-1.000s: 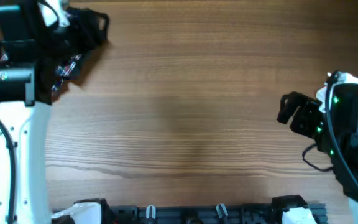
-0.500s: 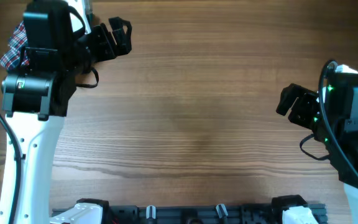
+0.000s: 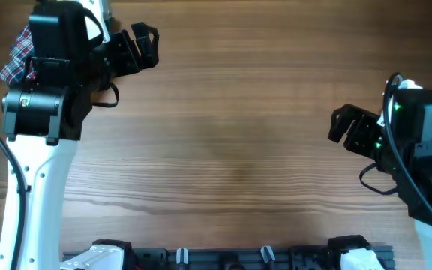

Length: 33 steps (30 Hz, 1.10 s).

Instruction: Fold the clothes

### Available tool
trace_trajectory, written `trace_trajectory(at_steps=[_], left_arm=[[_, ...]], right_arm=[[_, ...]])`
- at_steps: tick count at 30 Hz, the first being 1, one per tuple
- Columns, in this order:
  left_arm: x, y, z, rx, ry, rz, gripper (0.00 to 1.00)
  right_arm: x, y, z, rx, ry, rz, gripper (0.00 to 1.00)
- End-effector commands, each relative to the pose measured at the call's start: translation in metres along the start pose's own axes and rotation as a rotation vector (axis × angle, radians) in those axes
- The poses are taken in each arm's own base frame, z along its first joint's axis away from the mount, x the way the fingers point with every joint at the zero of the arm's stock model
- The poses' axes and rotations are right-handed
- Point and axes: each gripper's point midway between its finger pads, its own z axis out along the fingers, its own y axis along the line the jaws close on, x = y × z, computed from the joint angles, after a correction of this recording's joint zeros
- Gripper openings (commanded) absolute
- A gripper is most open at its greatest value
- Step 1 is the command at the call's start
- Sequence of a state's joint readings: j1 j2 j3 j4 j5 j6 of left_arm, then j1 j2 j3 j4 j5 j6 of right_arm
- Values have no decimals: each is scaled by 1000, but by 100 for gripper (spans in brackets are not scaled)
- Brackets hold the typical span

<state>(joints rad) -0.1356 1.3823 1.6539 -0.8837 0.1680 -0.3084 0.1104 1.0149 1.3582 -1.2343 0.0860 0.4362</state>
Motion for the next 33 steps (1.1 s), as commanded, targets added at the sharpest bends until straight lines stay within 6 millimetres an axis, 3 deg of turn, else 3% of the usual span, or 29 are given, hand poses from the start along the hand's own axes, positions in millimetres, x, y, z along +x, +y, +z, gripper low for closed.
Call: trace_trajectory(at_steps=[1,6,11,16,23,28,33], left_arm=[[0,2,0,-11,-3,17,100],[0,2,0,-11,-3,17,99],[0,2,0,-11,-3,17,100],[0,2,0,-11,-3,17,100],[0,2,0,-11,-3,17,100],[0,2,0,-11,-3,17,100],[0,2,0,-11,-3,17,100]], right_arm=[[0,2,4,-4,18,-39,100],[-5,4,8,-13,-14,-42,100],[-12,3,15,-85,-207,-37,100],[-4,-14,34,-146,-385,1,100],[16,-14,58,-277,-639,-60,100],[29,-19,60,-317,-776,-67,100],[40,-24,65,-320,-807,-68,100]])
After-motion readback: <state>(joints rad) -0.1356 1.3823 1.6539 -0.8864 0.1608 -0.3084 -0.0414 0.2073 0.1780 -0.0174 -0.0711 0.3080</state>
